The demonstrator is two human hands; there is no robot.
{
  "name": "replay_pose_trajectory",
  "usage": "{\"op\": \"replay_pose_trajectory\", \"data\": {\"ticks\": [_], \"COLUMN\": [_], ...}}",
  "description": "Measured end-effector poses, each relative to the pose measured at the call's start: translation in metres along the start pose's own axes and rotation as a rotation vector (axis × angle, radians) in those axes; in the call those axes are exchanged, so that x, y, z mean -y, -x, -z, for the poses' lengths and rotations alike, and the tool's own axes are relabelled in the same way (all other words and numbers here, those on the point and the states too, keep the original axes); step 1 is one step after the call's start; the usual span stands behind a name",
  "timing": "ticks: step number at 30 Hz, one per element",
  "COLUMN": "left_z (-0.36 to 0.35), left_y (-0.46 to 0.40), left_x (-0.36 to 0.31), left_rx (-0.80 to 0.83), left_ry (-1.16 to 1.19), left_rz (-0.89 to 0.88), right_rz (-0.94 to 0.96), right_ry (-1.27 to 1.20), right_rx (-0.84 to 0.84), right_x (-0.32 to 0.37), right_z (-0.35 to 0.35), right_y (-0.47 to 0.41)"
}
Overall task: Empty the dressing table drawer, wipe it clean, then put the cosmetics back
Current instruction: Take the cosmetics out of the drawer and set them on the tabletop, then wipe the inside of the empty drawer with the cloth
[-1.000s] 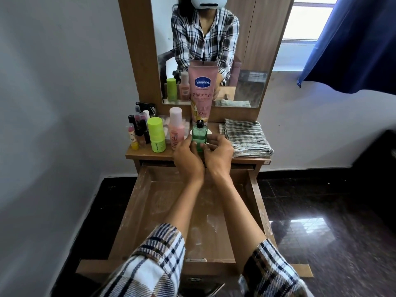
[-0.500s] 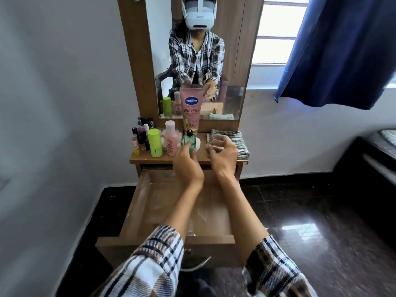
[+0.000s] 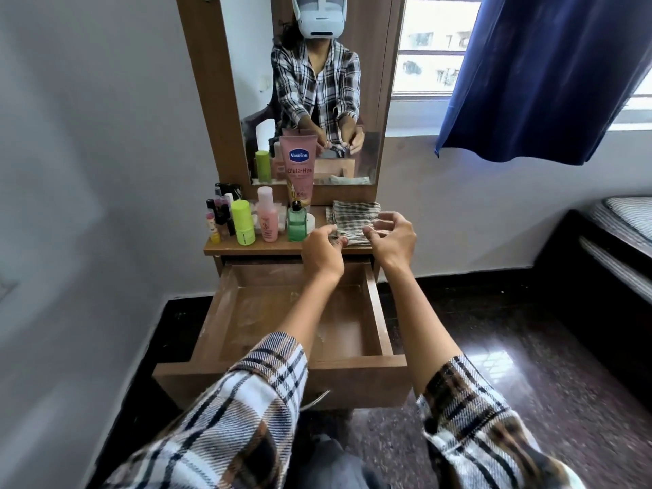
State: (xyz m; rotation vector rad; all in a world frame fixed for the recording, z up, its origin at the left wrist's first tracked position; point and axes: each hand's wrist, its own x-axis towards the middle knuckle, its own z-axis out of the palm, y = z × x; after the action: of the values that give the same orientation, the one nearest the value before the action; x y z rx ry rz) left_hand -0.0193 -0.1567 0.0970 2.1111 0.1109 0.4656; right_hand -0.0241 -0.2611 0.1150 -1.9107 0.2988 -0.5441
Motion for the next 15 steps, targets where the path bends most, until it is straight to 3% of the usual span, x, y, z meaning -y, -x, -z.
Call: {"op": "replay_pose_trajectory", "data": {"ticks": [7, 15], "left_z": [-0.04, -0.07], "left_y": [-0.039, -0.073], "left_x": [0.02, 0.035], "left_rx": [0.065, 0.106], "left_ry": [-0.051, -0.154], "left_rz": [-0.036, -0.141], "right_rz": [-0.081, -0.126], "right_ry": [0.08, 0.322], "right_rx": [-0.008, -0.141], "right_x": [-0.041, -0.061], "right_z": [-0.028, -0.051], "right_y": [-0.044, -0.093]}}
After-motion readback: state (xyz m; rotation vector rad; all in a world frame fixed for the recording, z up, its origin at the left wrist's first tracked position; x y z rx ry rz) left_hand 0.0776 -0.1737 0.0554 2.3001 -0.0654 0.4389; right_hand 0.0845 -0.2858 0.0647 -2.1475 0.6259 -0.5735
